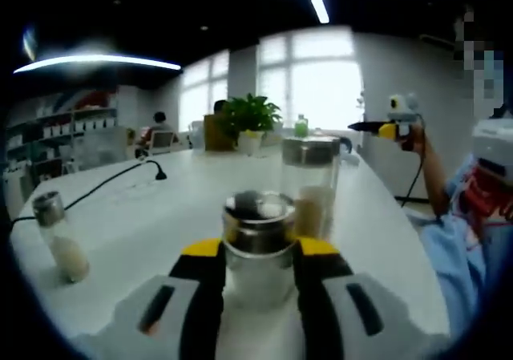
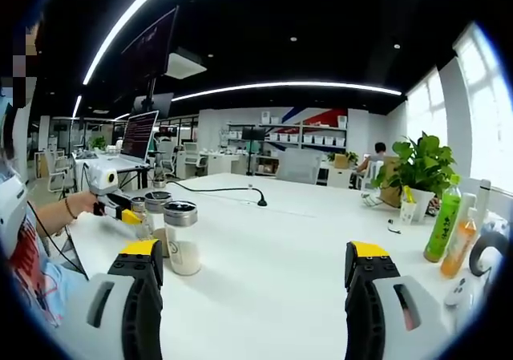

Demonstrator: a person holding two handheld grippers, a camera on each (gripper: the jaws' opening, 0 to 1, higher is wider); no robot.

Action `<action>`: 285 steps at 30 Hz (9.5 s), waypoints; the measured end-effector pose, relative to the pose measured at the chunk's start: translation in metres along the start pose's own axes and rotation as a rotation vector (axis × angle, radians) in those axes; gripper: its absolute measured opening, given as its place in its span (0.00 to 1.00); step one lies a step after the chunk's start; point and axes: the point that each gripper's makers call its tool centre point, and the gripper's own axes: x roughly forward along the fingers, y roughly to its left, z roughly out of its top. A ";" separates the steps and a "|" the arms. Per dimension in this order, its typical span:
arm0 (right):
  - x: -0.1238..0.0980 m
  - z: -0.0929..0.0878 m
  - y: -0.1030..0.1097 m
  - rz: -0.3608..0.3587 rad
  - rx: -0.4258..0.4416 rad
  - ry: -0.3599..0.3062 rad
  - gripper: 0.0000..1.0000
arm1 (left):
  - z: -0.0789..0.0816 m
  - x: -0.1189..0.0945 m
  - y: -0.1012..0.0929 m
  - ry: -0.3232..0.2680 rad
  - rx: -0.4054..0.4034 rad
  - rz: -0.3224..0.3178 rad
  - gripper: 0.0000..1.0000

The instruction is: Rotate the seasoning bottle until the label or dispensing opening points toward the visible target arrow and the bottle remains upright within the marked orientation range

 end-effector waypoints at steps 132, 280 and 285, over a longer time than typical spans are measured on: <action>-0.001 -0.003 -0.002 0.005 0.000 0.010 0.97 | 0.037 -0.011 0.005 -0.118 0.062 0.071 0.33; -0.009 -0.003 -0.005 -0.002 0.029 0.006 0.99 | 0.035 -0.019 0.010 -0.253 -0.081 0.470 0.33; -0.010 -0.001 -0.002 0.002 0.016 -0.001 0.99 | 0.036 -0.015 0.011 -0.231 -0.080 0.374 0.33</action>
